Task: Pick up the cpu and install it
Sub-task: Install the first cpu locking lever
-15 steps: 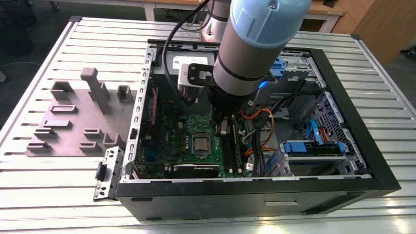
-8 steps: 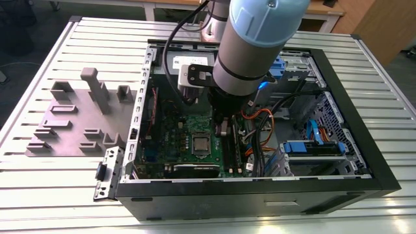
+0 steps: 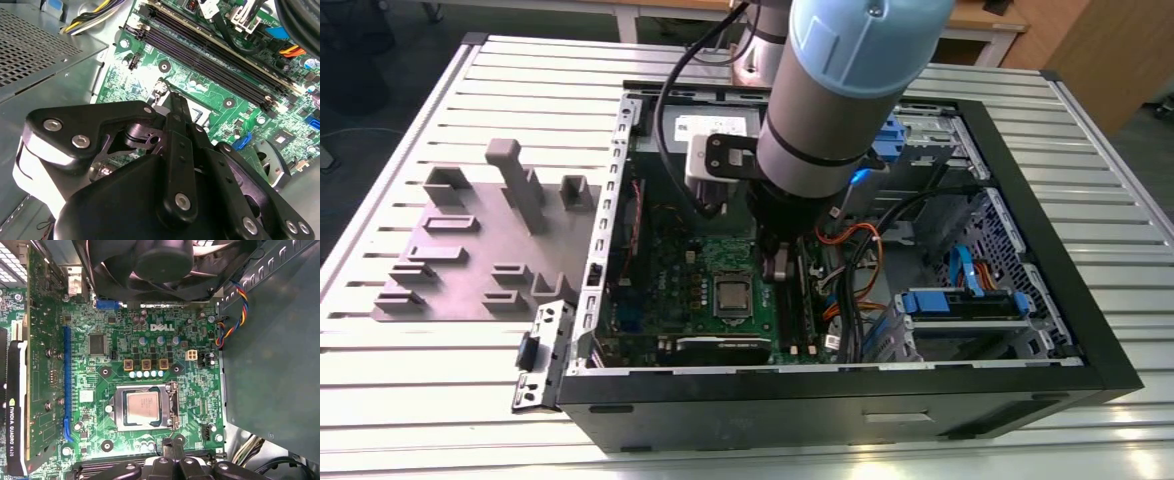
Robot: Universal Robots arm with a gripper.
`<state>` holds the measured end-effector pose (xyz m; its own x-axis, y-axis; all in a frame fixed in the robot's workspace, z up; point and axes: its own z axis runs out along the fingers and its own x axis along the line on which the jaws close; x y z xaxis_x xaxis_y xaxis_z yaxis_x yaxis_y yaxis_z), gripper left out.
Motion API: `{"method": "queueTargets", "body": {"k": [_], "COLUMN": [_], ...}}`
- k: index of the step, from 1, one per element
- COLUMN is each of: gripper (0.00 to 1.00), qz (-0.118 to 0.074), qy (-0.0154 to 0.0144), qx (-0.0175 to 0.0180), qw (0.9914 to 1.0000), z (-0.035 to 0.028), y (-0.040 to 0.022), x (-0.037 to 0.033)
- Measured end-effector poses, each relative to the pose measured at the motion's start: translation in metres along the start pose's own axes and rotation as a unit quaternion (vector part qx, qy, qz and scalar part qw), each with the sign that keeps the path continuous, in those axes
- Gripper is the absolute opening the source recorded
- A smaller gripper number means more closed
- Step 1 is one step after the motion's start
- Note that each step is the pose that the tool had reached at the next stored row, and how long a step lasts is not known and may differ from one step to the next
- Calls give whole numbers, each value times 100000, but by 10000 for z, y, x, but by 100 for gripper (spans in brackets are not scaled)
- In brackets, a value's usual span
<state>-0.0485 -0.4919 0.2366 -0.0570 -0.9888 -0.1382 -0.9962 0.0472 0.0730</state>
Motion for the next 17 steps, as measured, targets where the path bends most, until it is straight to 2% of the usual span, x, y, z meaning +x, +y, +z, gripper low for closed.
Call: {"method": "queueTargets", "body": {"k": [4,6,8,11,17], "gripper": [11,11,11,11,11], "qz": [-7,1,24,62,108], "qy": [42,238,577,1249,2085], "qx": [81,121,155,218,311], "qw": [100000,100000,99998,99992,99978], "z": [5,9,13,22,37], "y": [0,-1,-1,-2,-3], "x": [2,2,3,5,8]}}
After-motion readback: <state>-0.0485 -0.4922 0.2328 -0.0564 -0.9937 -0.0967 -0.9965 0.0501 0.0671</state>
